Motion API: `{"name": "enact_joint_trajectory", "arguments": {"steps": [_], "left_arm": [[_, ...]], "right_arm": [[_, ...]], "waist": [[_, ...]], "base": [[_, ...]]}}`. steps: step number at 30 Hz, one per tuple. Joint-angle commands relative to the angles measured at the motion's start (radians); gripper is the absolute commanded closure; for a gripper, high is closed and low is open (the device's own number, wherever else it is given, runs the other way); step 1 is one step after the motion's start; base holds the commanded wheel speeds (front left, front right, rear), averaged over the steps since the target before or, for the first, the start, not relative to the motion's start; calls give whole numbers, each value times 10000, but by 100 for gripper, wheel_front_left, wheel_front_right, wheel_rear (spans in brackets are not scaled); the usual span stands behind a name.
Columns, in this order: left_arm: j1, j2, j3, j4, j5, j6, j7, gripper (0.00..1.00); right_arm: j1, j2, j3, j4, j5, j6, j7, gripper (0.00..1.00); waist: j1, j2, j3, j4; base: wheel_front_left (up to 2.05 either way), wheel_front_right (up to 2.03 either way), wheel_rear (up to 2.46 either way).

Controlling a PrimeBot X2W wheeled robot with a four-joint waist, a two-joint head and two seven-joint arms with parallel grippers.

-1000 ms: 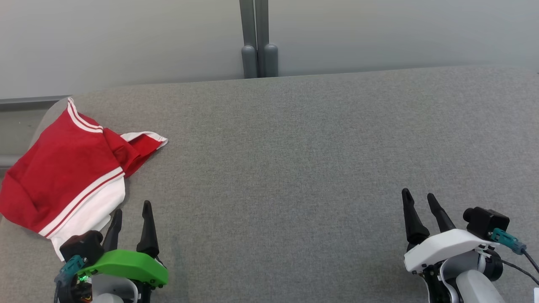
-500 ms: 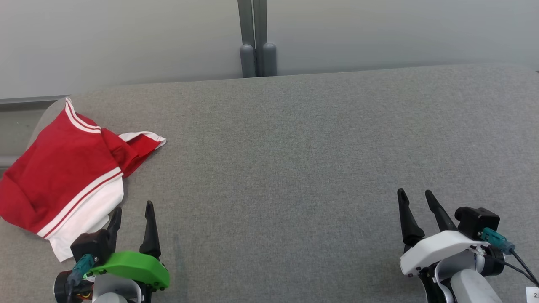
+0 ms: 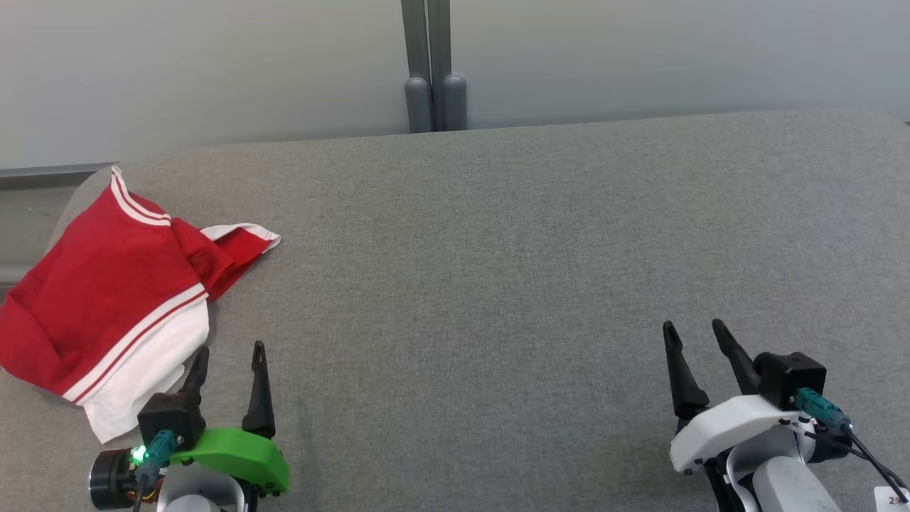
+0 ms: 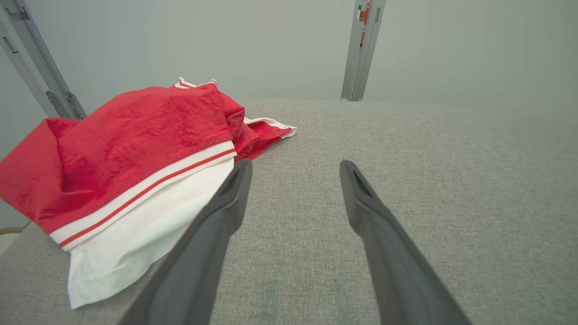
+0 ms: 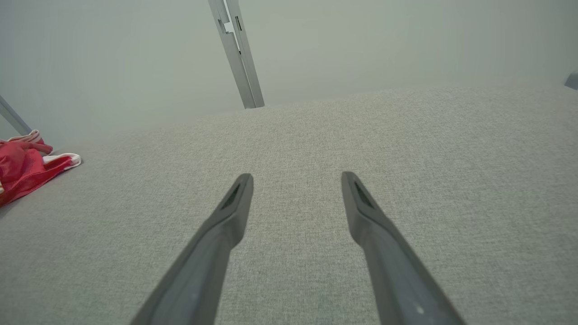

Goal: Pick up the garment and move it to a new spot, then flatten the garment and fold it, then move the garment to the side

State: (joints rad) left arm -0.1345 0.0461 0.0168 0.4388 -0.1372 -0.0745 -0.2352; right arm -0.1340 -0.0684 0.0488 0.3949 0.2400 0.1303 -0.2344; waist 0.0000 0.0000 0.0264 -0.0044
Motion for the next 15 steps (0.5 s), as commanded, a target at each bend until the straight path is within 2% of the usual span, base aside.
{"name": "enact_joint_trajectory", "arguments": {"steps": [1,15], "left_arm": [[-91,77,0,6,215,52,-87,0],[-34,81,39,135,1011,165,-309,0]], "right_arm": [[-109,-24,10,-6,-232,5,-111,0],[-123,62,-206,108,-1108,6,-319,0]], "waist": [[0,0,4,-2],[0,0,42,5]], "base": [[0,0,0],[0,0,0]]}}
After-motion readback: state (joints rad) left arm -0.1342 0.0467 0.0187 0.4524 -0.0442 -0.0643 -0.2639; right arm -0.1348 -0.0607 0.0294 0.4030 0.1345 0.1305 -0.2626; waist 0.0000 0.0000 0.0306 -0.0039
